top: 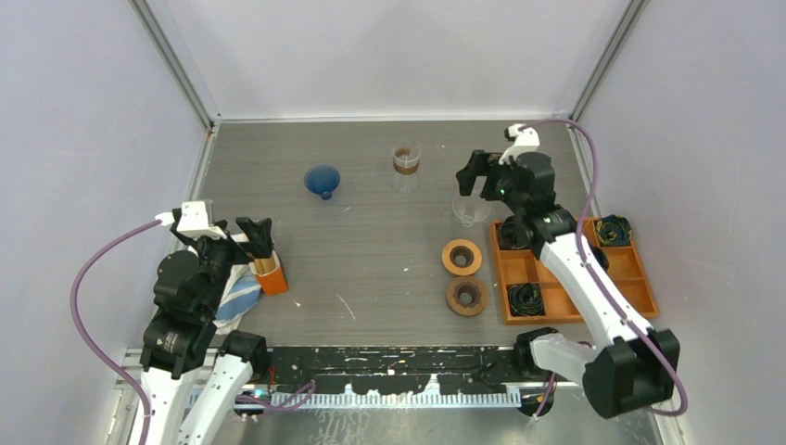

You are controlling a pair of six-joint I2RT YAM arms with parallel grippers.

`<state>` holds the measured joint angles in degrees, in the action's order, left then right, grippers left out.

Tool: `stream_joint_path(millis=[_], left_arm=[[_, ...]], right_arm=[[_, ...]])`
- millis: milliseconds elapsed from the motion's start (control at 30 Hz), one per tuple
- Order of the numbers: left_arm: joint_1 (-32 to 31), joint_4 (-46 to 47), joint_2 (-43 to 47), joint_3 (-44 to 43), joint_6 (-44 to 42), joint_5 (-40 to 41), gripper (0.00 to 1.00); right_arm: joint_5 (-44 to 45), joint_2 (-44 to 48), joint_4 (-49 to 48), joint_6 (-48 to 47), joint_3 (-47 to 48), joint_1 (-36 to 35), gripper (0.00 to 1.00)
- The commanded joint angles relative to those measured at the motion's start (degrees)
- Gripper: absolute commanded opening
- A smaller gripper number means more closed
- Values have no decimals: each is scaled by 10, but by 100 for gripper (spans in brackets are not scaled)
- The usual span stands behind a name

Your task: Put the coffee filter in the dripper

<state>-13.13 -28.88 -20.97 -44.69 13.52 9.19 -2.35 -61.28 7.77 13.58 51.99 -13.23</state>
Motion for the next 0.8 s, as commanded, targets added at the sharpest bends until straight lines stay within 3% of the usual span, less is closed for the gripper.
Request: stream_joint_path(millis=[0, 300, 767], left_arm=[[-3, 37, 7, -7, 4, -8, 99], [-6, 32, 13, -6, 3, -6, 99], [-9, 26, -8, -9, -6, -2, 99]], right_arm=[[-11, -58, -23, -19, 66, -21, 100], [-46, -240, -20, -56, 195, -38, 99], [-57, -466, 15, -27, 385, -52, 81]])
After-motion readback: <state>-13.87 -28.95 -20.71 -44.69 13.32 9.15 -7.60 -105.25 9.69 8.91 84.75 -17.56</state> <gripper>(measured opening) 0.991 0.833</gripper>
